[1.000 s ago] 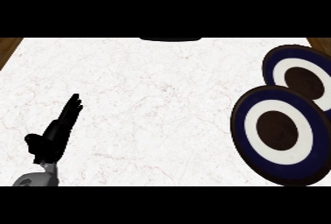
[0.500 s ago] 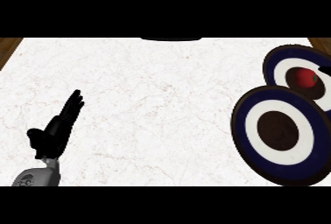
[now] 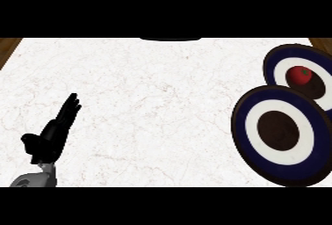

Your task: Pick the tomato from the plate and place it in the plate

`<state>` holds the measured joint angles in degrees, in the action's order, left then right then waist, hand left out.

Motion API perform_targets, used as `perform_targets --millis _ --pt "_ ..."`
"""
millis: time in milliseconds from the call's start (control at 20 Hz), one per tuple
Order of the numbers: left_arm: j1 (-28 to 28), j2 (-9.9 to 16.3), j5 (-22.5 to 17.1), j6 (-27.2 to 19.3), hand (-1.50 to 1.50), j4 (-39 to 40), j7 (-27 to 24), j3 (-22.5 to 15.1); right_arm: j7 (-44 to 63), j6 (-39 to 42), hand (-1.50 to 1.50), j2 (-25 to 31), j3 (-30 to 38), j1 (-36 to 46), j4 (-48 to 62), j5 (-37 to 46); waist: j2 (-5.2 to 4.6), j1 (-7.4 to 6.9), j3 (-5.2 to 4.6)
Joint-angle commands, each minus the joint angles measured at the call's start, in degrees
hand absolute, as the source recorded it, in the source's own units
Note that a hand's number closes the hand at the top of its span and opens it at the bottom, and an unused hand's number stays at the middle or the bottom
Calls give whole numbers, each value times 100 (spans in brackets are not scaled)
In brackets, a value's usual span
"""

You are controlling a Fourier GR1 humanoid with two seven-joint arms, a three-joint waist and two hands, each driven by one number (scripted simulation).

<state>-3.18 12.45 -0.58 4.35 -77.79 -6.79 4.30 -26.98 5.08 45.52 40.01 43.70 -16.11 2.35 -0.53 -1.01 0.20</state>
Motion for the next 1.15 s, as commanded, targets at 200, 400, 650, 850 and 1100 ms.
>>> perform_targets --millis 200,400,650,850,1100 --pt "103 -194 41 -43 0 -152 18 -142 -991 1573 -150 576 679 -1304 464 -662 -37 -22 25" --pt "-167 -32 5 -10 0 -26 52 15 -1614 1977 -150 562 715 -1834 499 -672 -51 -17 38" --pt "-84 17 -11 123 0 135 -106 28 -1995 2347 -150 643 548 -2202 466 -492 -57 -55 49" --pt "-193 48 22 75 0 209 -10 64 -2147 2311 -150 640 430 -2362 373 -373 -57 -53 50" --pt "-29 32 -46 173 0 133 -205 72 -2421 1975 -150 490 543 -2451 342 -463 -54 -92 56"
